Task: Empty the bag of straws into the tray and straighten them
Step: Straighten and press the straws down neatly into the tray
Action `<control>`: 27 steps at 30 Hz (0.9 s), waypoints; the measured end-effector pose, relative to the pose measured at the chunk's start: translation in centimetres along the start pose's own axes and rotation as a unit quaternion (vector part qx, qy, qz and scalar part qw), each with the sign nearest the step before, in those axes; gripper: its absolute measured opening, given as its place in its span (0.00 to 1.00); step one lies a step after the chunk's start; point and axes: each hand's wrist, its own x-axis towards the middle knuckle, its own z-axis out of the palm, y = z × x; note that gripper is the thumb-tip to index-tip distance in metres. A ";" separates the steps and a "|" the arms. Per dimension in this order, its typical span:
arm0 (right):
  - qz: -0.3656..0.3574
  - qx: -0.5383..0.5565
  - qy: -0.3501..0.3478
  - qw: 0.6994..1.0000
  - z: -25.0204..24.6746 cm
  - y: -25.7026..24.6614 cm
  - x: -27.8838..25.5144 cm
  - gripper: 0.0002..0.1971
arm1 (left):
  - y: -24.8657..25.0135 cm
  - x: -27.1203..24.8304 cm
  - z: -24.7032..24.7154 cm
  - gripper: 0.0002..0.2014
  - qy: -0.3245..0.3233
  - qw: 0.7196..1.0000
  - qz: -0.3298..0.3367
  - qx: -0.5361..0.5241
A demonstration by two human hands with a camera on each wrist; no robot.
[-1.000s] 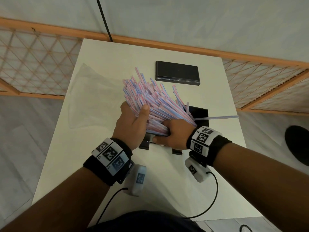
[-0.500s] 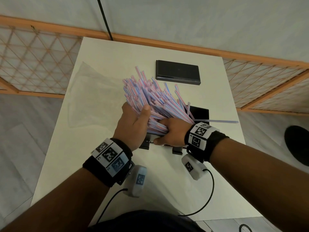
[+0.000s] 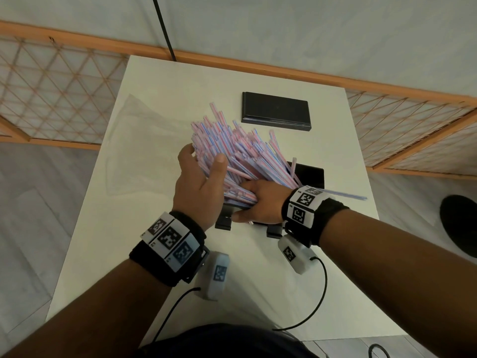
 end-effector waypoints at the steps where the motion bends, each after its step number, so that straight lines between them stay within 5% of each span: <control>1: 0.002 0.008 -0.005 1.000 -0.1 0.0 0.0 0.26 | 0.1 -0.1 0.0 0.30 -0.004 1.000 0.007 0.000; 4: 0.014 0.016 -0.003 1.000 -0.3 0.0 -0.3 0.21 | 0.2 -0.2 0.0 0.28 -0.007 1.000 0.017 -0.002; 10: -0.016 -0.025 0.042 0.999 -0.1 -0.9 -1.0 0.36 | 0.0 -0.2 0.0 0.28 -0.021 0.999 0.047 0.009; 16: 0.018 -0.061 0.009 0.998 0.0 -0.5 -0.1 0.23 | 0.1 -0.3 -0.2 0.27 0.008 0.999 0.044 0.005; 21: 0.005 -0.038 0.006 0.999 0.3 -0.3 0.2 0.43 | 0.0 -0.3 -0.2 0.25 0.012 0.999 0.028 0.017; 27: 0.008 -0.023 -0.007 1.000 0.2 -0.2 0.6 0.21 | 0.0 -0.2 -0.4 0.23 0.018 1.000 0.013 0.018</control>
